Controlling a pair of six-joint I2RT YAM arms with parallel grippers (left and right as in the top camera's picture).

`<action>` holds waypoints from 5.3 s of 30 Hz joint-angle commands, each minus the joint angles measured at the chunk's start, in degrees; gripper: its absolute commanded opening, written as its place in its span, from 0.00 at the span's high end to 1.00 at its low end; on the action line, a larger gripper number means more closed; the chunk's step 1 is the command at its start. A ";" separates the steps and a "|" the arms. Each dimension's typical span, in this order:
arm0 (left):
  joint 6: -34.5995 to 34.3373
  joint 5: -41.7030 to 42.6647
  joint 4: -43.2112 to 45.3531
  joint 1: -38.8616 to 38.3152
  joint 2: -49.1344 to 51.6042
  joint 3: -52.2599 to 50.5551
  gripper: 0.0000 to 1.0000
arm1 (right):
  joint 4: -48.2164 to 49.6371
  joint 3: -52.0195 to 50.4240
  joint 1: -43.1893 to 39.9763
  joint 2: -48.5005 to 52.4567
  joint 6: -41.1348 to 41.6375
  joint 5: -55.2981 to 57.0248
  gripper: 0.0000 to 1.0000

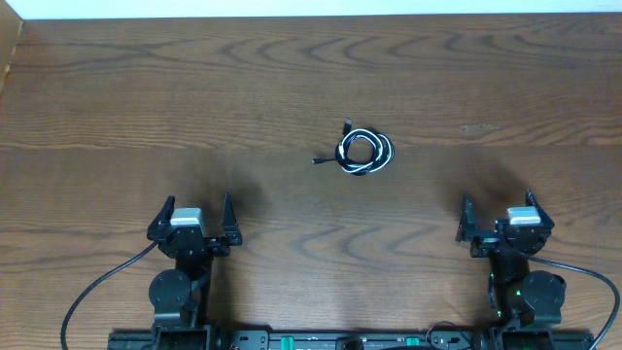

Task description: Untangle cables

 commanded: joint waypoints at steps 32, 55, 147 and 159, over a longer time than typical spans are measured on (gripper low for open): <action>-6.45 0.37 -2.71 0.28 1.11 1.55 0.00 | 1.84 0.46 -0.28 -0.09 3.63 4.74 0.01; -7.41 4.46 -10.62 0.24 44.65 29.40 0.00 | -0.81 23.32 -0.28 38.91 5.05 5.90 0.01; -14.58 14.51 -26.47 -20.63 96.30 64.41 0.18 | -7.13 62.58 19.76 109.48 28.44 -18.45 0.99; -15.65 18.34 -22.08 -22.40 101.11 64.37 0.36 | -7.19 62.58 19.76 109.48 28.44 -26.77 0.99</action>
